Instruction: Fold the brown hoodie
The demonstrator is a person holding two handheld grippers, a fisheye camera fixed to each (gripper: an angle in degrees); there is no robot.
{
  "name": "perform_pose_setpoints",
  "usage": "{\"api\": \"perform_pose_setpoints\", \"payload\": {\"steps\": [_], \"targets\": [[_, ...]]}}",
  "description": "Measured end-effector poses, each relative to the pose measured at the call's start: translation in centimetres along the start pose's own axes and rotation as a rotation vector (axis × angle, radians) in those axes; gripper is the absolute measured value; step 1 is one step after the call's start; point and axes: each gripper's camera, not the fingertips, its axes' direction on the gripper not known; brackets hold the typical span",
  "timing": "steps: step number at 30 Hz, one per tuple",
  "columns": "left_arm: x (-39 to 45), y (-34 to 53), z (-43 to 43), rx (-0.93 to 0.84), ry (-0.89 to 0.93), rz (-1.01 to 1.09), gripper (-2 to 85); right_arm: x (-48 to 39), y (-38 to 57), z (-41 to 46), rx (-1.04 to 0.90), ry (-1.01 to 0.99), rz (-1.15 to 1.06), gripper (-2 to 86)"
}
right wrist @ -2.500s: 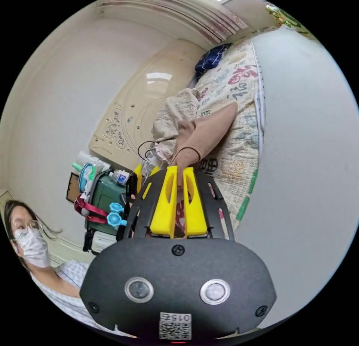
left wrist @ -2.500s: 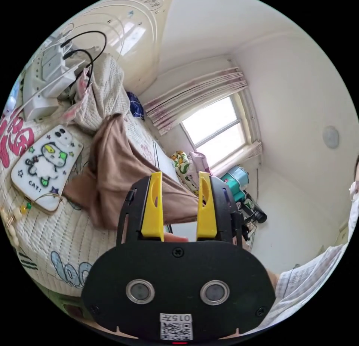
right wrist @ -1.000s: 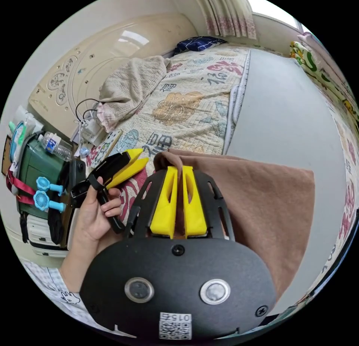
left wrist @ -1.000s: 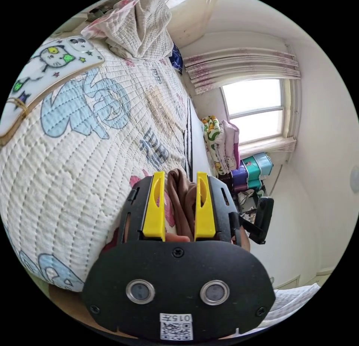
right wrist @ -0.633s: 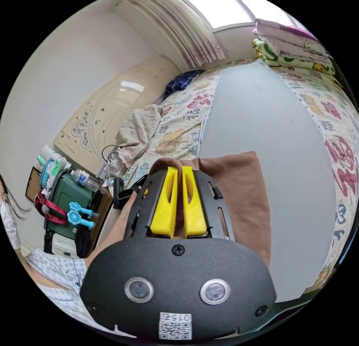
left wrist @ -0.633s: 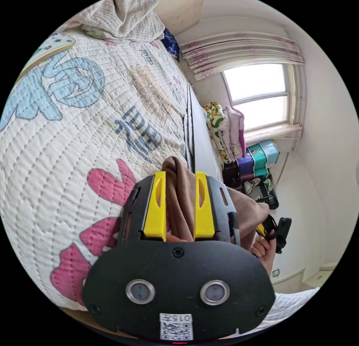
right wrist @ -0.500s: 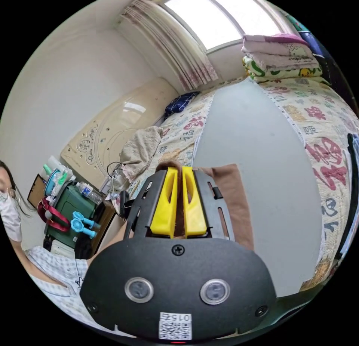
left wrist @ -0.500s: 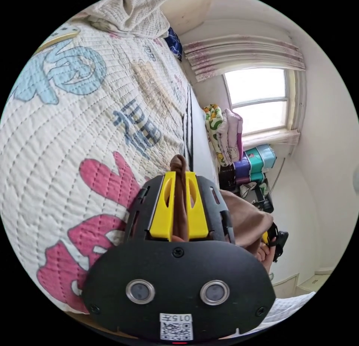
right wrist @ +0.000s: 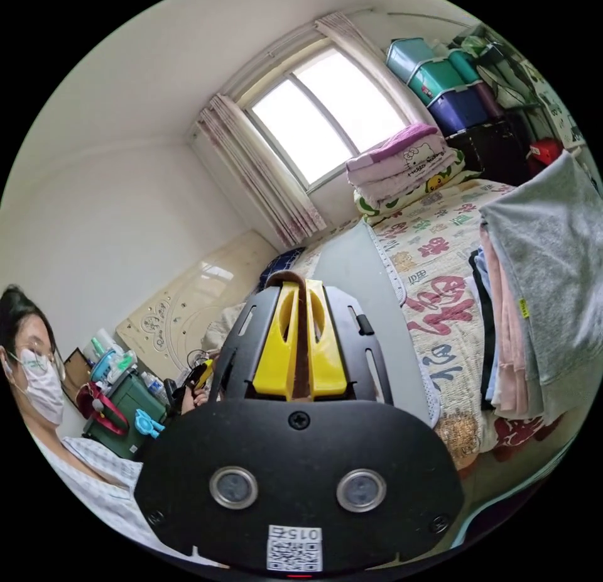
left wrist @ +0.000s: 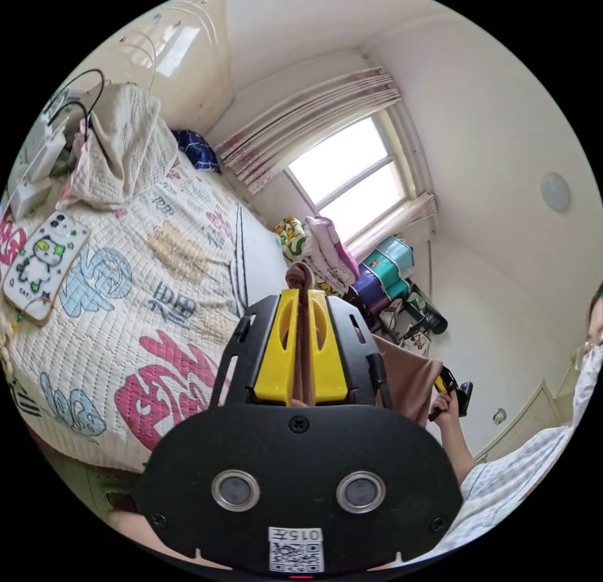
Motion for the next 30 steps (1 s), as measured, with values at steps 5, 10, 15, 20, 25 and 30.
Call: {"api": "perform_pose_setpoints", "payload": {"steps": [5, 10, 15, 20, 25, 30], "targets": [[9.5, -2.7, -3.1, 0.028, 0.001, 0.183, 0.3, -3.0, -4.3, -5.0, 0.081, -0.022, 0.008, 0.1], [13.0, -3.6, -4.3, 0.05, -0.094, 0.287, 0.3, -2.7, -8.2, -5.3, 0.094, -0.128, 0.11, 0.1], [10.8, -5.2, -1.9, 0.033, -0.159, 0.29, 0.5, -2.9, -12.0, -0.5, 0.038, -0.08, 0.121, 0.1], [4.4, -8.6, 9.1, -0.076, -0.287, 0.267, 1.4, -0.4, -19.9, 15.6, -0.113, 0.144, 0.172, 0.8], [-0.7, -9.1, 16.6, -0.179, -0.375, 0.215, 5.8, -0.6, -21.0, 27.3, -0.31, 0.362, 0.122, 1.0], [-4.8, -4.1, 14.3, -0.448, -0.369, 0.224, 9.1, -3.6, -15.3, 25.5, -0.563, 0.125, -0.093, 4.7]]}}
